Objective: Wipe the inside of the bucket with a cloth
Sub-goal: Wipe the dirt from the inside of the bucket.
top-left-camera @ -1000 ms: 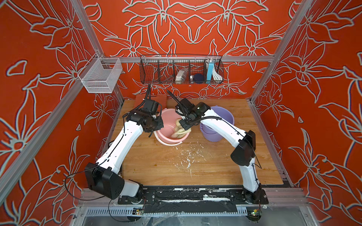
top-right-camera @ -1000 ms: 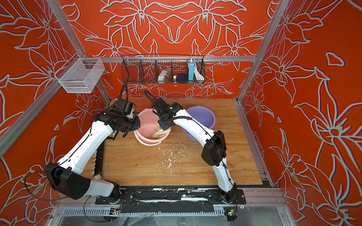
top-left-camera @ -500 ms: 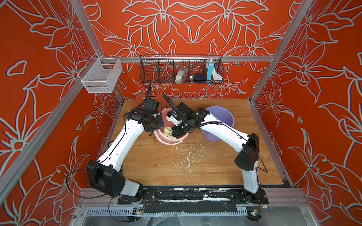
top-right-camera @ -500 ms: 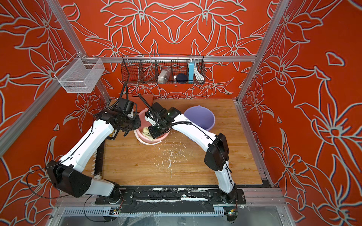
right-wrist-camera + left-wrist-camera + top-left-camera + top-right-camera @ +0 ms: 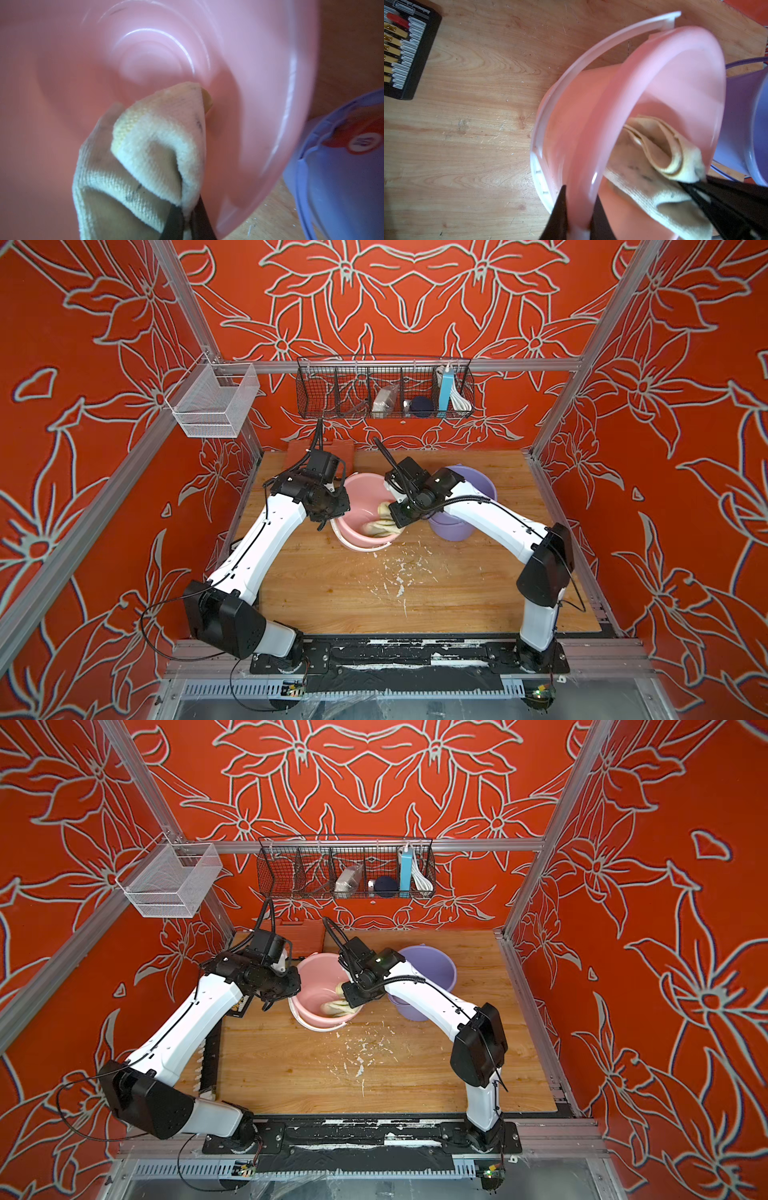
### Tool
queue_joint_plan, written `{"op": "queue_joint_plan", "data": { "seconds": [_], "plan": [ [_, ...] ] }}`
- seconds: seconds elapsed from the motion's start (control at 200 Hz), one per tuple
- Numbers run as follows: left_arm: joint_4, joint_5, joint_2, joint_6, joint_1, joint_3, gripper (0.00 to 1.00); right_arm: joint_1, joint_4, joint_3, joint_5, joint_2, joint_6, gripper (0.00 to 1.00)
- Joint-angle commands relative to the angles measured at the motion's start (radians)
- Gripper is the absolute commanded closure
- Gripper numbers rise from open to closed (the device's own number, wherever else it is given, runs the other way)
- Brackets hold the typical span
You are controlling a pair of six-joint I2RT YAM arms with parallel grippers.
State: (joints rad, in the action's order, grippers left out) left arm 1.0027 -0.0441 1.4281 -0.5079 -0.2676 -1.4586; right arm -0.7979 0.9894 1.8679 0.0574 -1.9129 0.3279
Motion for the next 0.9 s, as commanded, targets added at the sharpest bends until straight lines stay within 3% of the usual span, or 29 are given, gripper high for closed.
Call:
{"op": "queue_joint_plan", "data": {
  "seconds": [0.0,0.085,0.34,0.425,0.5,0.671,0.896],
  "plan": [
    [0.02,-0.013,-0.035,0.035,0.01,-0.034,1.0,0.013,0.129,0.126,-0.214,-0.076,-0.035,1.0],
    [0.044,-0.036,-0.037,0.052,0.01,-0.031,1.0,0.014,0.148,0.249,-0.272,-0.144,-0.056,1.0],
    [0.085,-0.05,-0.033,0.089,0.009,-0.016,1.0,0.014,0.24,0.662,-0.266,-0.356,-0.097,1.0],
    [0.076,-0.027,-0.038,0.084,0.008,-0.018,1.0,0.013,0.282,0.684,-0.296,-0.368,-0.095,1.0],
    [0.065,-0.006,-0.037,0.07,0.011,-0.024,1.0,0.015,0.279,0.598,-0.314,-0.315,-0.086,1.0],
    [0.026,0.01,-0.012,0.032,0.019,-0.05,1.0,0.015,0.095,0.19,-0.262,-0.061,-0.053,1.0],
    [0.007,-0.014,0.032,-0.002,0.033,-0.091,1.0,0.013,0.041,-0.152,-0.208,0.186,-0.007,1.0]
  ]
}}
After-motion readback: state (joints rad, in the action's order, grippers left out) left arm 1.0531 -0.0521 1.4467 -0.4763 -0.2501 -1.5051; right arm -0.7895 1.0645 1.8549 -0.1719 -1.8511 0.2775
